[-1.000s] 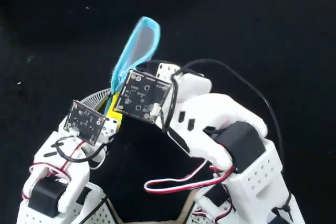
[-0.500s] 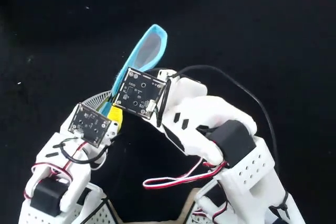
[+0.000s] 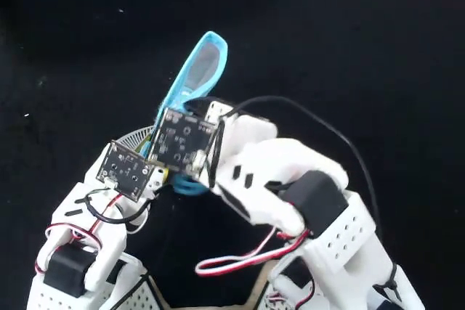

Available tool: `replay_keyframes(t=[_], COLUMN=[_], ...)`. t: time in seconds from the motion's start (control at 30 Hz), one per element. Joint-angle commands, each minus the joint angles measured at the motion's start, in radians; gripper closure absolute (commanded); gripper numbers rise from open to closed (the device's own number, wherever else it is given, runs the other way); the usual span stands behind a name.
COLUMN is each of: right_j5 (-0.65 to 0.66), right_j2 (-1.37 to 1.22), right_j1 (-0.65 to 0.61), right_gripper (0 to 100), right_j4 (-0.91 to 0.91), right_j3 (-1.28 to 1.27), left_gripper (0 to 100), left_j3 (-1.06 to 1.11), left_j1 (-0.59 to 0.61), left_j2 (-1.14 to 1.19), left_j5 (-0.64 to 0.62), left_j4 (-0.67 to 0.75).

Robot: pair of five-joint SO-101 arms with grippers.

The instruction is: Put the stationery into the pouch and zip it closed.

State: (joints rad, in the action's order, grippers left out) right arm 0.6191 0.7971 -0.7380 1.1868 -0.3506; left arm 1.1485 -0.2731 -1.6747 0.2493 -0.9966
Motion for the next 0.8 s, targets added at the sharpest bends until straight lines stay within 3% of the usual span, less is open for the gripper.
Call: replay_keyframes(t=[0.0, 0.3, 0.6, 0.77], right_j5=[-0.005, -0.009, -0.011, -0.166], right_j2=[0.007, 0.013, 0.005, 0.008], right_j1=[-0.026, -0.025, -0.035, -0.034], right_gripper=[88.4, 88.4, 86.9, 79.2], right_j4=[-0.028, -0.152, -0.158, -0.166], right_j3=[-0.015, -0.094, -0.11, -0.094], left_gripper=[97, 97, 97, 97], left_j3=[0.002, 0.004, 0.004, 0.004], left_j1=[-0.01, -0.012, -0.013, -0.013], left_j2=[0.006, 0.006, 0.006, 0.006], left_j5=[-0.003, -0.003, -0.003, -0.003], left_j4=[0.011, 0.005, 0.005, 0.005])
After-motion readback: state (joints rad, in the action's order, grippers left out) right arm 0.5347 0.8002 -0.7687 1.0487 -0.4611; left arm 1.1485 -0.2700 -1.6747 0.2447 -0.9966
